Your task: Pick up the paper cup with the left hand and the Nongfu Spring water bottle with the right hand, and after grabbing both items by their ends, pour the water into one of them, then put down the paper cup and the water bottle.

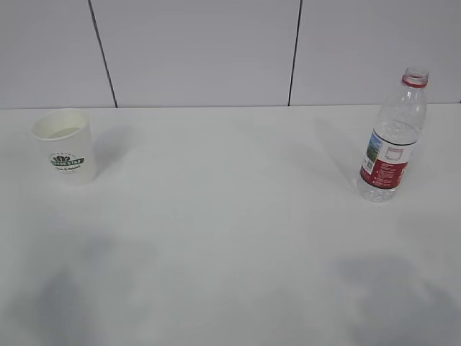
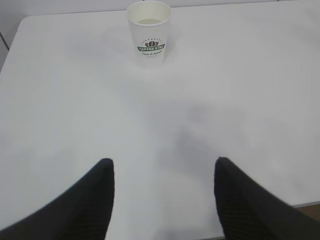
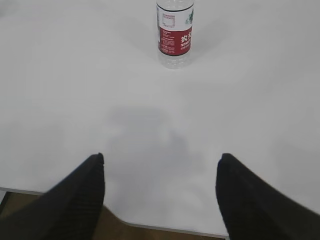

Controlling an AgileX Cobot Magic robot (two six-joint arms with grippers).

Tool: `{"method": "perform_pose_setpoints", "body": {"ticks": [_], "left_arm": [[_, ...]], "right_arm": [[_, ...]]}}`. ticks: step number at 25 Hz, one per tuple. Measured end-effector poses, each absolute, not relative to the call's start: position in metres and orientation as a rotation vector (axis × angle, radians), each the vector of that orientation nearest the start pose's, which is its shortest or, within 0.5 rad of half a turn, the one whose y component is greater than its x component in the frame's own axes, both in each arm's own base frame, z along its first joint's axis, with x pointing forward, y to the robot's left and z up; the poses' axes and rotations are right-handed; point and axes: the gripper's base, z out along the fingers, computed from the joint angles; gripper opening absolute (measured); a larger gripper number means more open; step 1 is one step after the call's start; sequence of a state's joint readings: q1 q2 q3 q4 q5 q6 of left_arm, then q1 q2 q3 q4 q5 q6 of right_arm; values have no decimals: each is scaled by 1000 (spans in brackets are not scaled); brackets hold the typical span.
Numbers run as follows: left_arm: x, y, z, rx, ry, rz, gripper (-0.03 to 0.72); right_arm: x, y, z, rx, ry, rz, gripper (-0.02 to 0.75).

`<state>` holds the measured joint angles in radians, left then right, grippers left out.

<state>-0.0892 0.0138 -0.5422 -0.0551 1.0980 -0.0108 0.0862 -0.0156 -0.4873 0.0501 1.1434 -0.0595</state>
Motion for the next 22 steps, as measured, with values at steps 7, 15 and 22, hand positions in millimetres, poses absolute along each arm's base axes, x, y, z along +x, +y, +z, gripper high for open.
{"method": "perform_pose_setpoints", "body": {"ticks": [7,15,22], "left_arm": [[-10,-6,286,88,2052,-161,454],[-10,-6,286,88,2052,-162,449],[-10,-6,286,88,2052,-162,447]], "right_arm": [[-10,3,267,-160,2118,77,522],[-10,3,267,-160,2118,77,522],[-10,3,267,-160,2118,77,522]]}}
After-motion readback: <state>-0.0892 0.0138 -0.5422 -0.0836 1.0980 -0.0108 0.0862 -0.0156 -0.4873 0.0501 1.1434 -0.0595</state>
